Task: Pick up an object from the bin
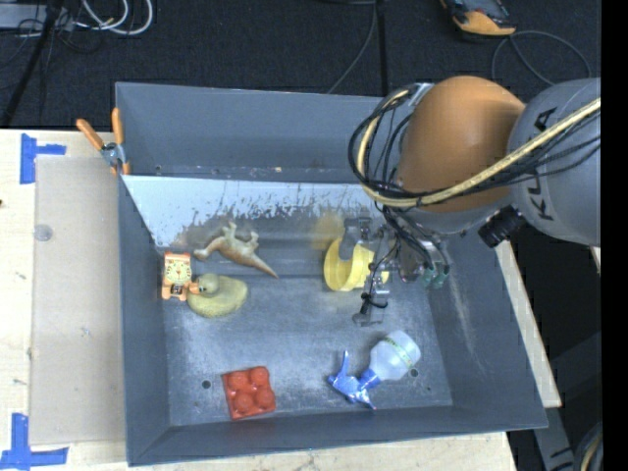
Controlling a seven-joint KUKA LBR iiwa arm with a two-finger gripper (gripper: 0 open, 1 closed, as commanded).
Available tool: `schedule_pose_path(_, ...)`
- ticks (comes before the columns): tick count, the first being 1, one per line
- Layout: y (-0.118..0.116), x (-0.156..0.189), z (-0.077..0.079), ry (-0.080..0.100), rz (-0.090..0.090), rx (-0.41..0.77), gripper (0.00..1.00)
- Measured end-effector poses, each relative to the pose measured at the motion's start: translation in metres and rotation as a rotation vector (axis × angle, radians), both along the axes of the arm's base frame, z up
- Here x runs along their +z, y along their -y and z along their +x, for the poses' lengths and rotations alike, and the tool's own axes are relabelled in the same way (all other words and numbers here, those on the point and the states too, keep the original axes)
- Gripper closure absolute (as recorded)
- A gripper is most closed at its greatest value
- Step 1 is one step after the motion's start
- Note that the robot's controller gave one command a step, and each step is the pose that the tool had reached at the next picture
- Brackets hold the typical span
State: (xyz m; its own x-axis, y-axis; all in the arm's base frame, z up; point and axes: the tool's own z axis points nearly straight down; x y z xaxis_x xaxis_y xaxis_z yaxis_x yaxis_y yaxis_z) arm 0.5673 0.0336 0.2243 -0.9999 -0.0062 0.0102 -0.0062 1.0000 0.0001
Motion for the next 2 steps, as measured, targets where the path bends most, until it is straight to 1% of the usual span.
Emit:
schedule_pose_path(1, 0.000, 0.005, 0.001, 0.008, 0.000, -0.001, 0.00)
schedule_pose_path(2, 0.014, -0.027, -0.017, 0.012, 0.001, 0.047, 0.00)
